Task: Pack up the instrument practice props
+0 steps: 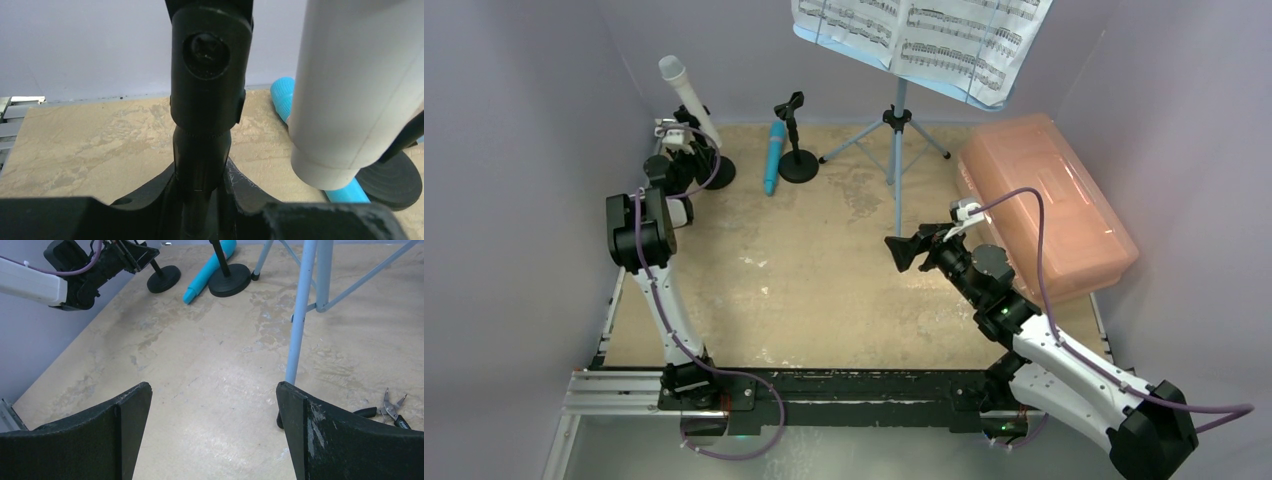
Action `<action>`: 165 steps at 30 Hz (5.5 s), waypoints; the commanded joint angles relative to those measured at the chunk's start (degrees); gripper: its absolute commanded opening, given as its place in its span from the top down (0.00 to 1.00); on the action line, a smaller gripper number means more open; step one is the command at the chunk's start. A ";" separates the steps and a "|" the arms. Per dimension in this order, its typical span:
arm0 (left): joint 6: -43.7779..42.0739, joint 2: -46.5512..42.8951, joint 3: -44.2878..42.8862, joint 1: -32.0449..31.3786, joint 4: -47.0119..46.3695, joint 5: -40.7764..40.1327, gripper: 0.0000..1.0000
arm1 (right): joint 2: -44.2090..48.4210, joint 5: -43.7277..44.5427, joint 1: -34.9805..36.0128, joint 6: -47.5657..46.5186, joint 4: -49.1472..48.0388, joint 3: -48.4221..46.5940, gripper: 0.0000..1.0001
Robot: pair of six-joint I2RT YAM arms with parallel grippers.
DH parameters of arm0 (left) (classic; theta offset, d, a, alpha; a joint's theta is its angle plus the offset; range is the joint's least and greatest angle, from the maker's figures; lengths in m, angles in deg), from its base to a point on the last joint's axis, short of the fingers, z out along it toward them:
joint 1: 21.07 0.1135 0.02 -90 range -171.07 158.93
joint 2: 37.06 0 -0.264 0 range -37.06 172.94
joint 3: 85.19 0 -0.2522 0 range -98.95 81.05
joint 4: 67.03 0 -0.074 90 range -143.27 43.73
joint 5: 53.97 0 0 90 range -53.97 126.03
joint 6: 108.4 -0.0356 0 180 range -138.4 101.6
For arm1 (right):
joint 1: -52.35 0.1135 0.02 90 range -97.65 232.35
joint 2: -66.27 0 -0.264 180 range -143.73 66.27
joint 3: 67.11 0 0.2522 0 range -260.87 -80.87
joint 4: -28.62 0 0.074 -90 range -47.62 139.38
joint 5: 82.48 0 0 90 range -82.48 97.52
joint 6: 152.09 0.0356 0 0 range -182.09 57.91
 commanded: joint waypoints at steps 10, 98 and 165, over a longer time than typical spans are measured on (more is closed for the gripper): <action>-5.58 -13.71 10.97 -0.04 -3.36 2.88 1.00 | 1.44 -0.90 0.33 -0.82 -2.78 -0.38 0.02; 12.24 -71.57 59.13 -88.39 25.10 -73.10 0.24 | -6.75 -4.77 18.46 -4.80 -2.67 -11.08 0.02; -31.82 -77.43 25.36 -44.85 81.88 18.64 0.41 | -13.23 -21.12 18.50 -18.58 -2.41 -15.22 0.90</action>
